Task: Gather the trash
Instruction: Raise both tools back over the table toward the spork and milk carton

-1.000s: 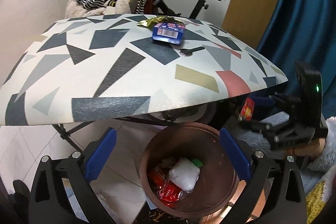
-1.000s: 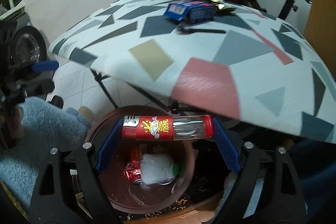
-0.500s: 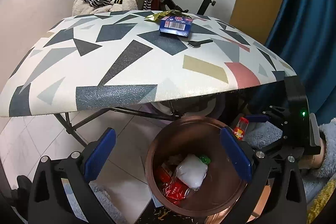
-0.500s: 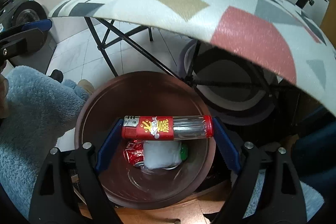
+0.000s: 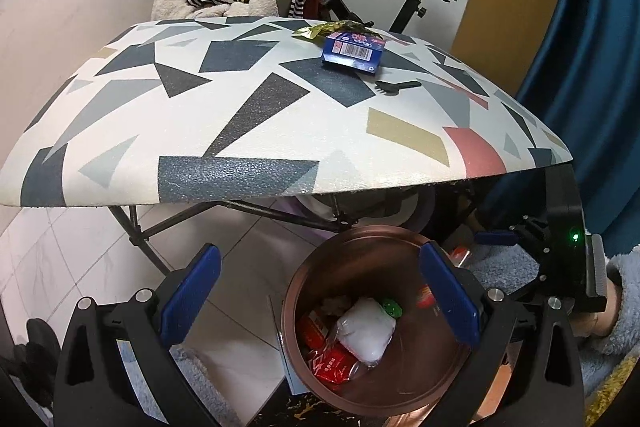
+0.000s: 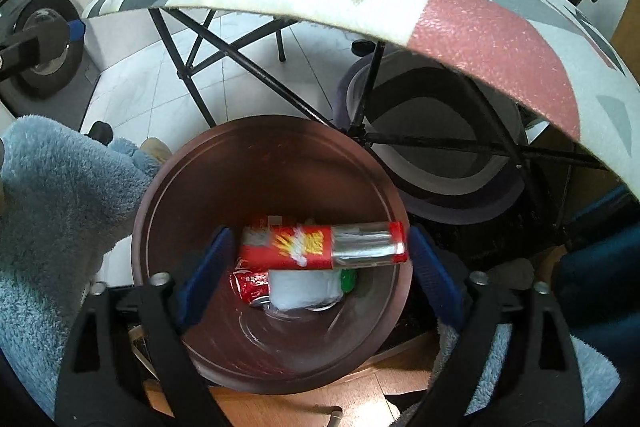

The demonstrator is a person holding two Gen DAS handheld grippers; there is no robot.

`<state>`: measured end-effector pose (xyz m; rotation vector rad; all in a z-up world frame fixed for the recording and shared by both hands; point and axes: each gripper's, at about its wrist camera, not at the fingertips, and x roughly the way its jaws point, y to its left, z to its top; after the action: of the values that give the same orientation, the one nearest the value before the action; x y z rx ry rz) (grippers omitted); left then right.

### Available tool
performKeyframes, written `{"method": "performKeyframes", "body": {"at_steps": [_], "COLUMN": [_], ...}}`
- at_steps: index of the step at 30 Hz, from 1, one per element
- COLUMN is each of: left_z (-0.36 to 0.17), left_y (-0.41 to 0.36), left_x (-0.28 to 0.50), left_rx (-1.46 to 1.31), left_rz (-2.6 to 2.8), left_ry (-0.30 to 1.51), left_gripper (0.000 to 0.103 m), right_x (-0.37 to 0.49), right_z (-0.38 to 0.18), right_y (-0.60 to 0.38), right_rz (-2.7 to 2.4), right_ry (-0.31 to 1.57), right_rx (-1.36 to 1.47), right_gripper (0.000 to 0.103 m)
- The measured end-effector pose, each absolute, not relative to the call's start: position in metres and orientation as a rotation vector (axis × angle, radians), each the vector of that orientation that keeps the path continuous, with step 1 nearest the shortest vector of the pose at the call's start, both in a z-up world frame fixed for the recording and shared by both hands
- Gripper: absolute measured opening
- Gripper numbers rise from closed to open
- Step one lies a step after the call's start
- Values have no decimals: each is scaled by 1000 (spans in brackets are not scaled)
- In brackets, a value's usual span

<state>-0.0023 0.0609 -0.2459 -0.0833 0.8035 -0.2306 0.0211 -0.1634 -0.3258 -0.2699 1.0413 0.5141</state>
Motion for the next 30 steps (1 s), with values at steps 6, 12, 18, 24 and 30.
{"method": "performKeyframes", "body": {"at_steps": [6,12,18,24,30], "left_z": [-245,-244,-237,-224,-205], "left_y": [61,63,59,63,71], "left_x": [-4,-6,-7,-1,15], "left_rx": [-80,-76,-45,-52,-93], "left_rz": [-216,-193,-188,-177,-184], "left_ry": [798,795,772,732,710], "left_gripper": [97,97,97,97,97], "right_x": [21,17,25,39,68], "right_z": [-321,-310,-293,-269,-240], "right_y": [-166,-170,-186,-206,-219], "right_rz": [519,514,508,508,538], "right_ry": [1025,977,939,890,850], "right_rx": [-264,-251,-151,-58,-69], "right_gripper": [97,97,97,97,97]}}
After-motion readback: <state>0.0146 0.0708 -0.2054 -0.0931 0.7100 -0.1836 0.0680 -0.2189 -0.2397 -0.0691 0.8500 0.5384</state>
